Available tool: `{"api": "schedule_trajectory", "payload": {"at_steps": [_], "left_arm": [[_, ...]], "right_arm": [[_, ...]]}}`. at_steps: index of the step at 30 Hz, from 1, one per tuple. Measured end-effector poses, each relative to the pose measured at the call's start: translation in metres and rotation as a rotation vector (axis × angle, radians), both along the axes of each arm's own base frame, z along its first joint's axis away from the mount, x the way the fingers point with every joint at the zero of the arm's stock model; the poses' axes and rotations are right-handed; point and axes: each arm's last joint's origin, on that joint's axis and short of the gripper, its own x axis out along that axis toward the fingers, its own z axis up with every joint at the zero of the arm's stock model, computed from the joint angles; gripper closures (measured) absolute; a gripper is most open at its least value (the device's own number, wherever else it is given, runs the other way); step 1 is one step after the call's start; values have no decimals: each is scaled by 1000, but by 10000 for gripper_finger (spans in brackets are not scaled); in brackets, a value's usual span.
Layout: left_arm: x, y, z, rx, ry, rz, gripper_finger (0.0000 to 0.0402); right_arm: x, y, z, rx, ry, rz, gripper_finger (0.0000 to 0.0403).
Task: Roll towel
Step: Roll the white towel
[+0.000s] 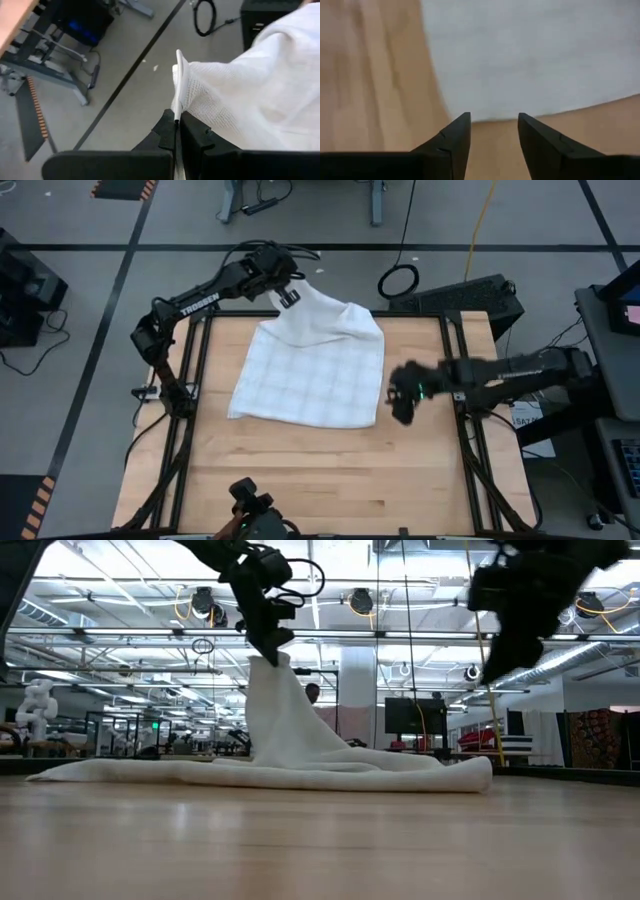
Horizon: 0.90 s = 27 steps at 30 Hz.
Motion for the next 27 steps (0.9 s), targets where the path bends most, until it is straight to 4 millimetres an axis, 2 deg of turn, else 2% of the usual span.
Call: {"api": "schedule_trajectory", "payload": {"at_steps": [5, 9, 14, 19, 27], "left_arm": [[0, 0, 0, -3, -3, 1, 391], [0, 0, 0, -3, -3, 1, 391], [1, -1, 0, -4, -3, 0, 391], [2, -3, 0, -5, -2, -7, 391], [2, -3, 0, -7, 0, -7, 391]], "right_arm": [[-6, 40, -51, 65, -117, 87, 254], [-8, 58, -78, -1, -157, 92, 254], [-4, 69, -102, -167, -110, 101, 254], [4, 73, -121, -218, -85, 108, 254], [19, 77, -136, -316, -168, 101, 263]]}}
